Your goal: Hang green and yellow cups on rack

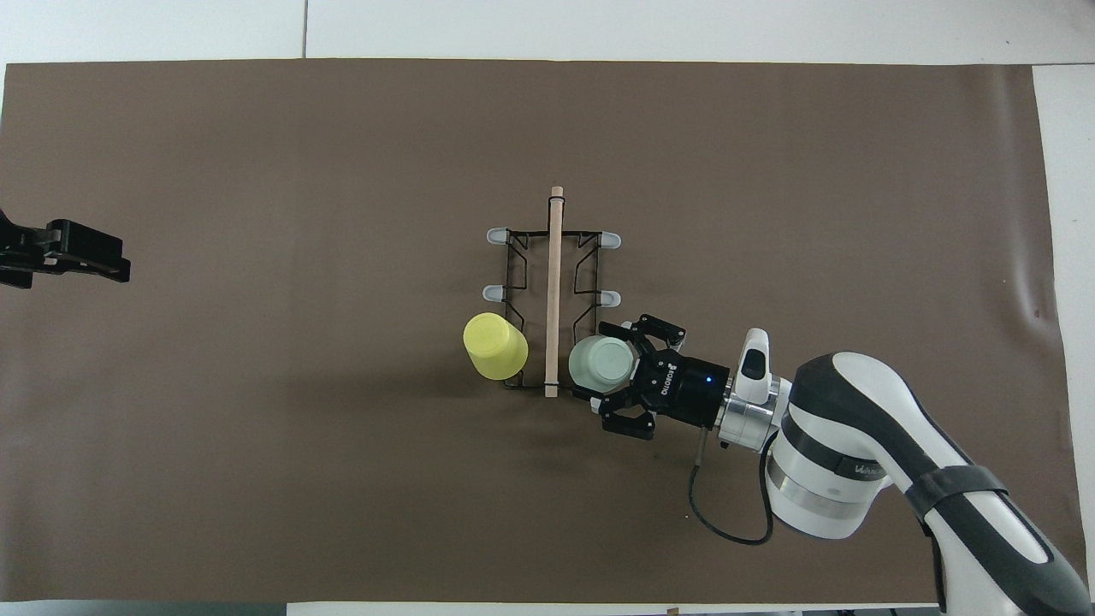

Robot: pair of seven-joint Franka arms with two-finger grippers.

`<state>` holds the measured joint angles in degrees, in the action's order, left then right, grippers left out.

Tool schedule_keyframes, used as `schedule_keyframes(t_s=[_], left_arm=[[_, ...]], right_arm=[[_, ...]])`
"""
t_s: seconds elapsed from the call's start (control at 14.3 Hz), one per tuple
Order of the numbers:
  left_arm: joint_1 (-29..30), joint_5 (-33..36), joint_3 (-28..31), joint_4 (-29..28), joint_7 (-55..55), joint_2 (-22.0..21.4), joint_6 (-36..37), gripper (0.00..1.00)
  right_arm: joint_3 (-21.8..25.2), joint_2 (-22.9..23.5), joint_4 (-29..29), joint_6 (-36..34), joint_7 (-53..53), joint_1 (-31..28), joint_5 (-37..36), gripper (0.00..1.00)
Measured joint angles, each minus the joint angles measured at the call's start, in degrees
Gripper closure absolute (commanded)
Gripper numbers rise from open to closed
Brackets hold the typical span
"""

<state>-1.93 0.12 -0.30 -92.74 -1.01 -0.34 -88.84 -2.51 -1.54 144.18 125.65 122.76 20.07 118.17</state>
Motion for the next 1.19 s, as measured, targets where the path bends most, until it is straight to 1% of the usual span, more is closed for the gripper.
schedule_keyframes(t_s=[0.14,0.21,0.63,0.7,0.84,0.98,1.19], left_arm=[[0.0,0.0,0.0,0.0,0.0,0.0,0.0,0.00],[0.0,0.0,0.0,0.0,0.0,0.0,0.0,0.00],[0.0,0.0,-0.1,0.0,0.0,0.0,0.0,0.00],[0.0,0.0,-0.1,0.0,0.0,0.0,0.0,0.00],[0.0,0.0,-0.1,0.0,0.0,0.0,0.0,0.00],[0.0,0.0,-0.1,0.0,0.0,0.0,0.0,0.00],[0.0,0.0,-0.1,0.0,0.0,0.0,0.0,0.00]], right_arm=[[0.0,-0.9,0.8,-1.6,0.0,-1.7,-0.8,0.00],[0.0,-1.2,1.2,-3.0,0.0,-3.5,-3.2,0.00],[0.4,-1.4,1.6,-13.5,-2.3,-18.0,-21.5,0.00],[0.4,-1.5,1.3,-15.3,-3.6,-20.6,-25.7,0.00],[0.5,-1.5,-0.9,-18.9,-8.6,-26.4,-36.8,0.00],[0.7,-1.6,-5.9,-22.4,-15.8,-32.3,-49.9,0.00],[0.8,-1.6,-14.0,-26.0,-27.0,-37.0,-63.5,0.00]])
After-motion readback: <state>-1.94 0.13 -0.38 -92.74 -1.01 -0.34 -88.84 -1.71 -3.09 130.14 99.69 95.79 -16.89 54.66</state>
